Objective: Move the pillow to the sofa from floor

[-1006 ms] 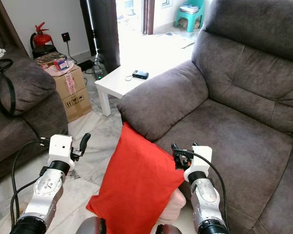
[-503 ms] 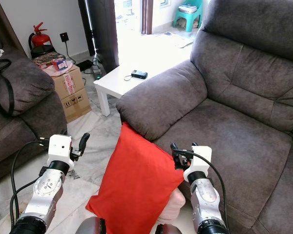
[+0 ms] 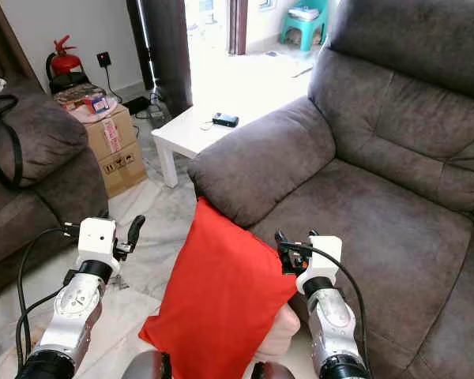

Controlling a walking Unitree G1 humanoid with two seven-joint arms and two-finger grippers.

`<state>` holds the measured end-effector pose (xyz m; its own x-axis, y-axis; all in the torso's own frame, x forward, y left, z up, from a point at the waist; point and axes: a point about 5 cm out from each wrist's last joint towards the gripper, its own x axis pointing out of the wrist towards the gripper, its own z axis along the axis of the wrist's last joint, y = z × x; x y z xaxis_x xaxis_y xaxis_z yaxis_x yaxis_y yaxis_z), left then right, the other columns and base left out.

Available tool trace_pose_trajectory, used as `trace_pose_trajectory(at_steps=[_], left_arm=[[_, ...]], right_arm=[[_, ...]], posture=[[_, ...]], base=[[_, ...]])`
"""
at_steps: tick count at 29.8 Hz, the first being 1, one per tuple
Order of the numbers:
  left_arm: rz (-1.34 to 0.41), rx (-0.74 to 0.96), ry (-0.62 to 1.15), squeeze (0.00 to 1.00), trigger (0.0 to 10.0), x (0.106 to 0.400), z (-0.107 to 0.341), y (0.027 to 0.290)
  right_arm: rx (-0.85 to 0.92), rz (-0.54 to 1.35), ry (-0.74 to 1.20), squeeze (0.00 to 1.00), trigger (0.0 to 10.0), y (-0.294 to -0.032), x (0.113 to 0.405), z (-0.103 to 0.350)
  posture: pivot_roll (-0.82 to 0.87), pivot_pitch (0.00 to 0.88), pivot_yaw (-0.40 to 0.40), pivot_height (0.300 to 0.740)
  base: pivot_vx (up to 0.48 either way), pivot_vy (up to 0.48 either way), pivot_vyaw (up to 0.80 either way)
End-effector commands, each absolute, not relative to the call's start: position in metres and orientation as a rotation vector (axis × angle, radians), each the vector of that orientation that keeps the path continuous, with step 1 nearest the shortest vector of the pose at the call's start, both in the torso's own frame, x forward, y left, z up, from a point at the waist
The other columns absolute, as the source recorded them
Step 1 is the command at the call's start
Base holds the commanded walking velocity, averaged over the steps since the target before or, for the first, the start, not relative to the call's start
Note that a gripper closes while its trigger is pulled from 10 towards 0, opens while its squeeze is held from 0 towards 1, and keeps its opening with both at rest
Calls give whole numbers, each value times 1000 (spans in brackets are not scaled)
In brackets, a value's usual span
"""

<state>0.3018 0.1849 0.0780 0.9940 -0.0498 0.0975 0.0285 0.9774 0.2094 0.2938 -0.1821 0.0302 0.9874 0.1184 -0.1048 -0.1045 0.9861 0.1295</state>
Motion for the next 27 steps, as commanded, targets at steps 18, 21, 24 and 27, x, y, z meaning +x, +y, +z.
trace_pose_trajectory(at_steps=[18, 21, 24, 27], left_arm=[[-22, 223, -97, 0, 10000, 302, 78, 187], [-21, 222, -97, 0, 10000, 302, 78, 187], [-18, 222, -96, 0, 10000, 302, 78, 187], [-16, 222, -95, 0, 10000, 302, 77, 187]], right_arm=[[121, 117, 121, 0, 10000, -183, 294, 30], [122, 119, 123, 0, 10000, -183, 294, 30], [115, 124, 115, 0, 10000, -183, 294, 31], [110, 122, 112, 0, 10000, -183, 294, 31]], posture=[[84, 4, -46, 611], [85, 6, -47, 611], [85, 7, -49, 602], [86, 9, -50, 602]], base=[[0, 0, 0], [0, 0, 0], [0, 0, 0], [0, 0, 0]])
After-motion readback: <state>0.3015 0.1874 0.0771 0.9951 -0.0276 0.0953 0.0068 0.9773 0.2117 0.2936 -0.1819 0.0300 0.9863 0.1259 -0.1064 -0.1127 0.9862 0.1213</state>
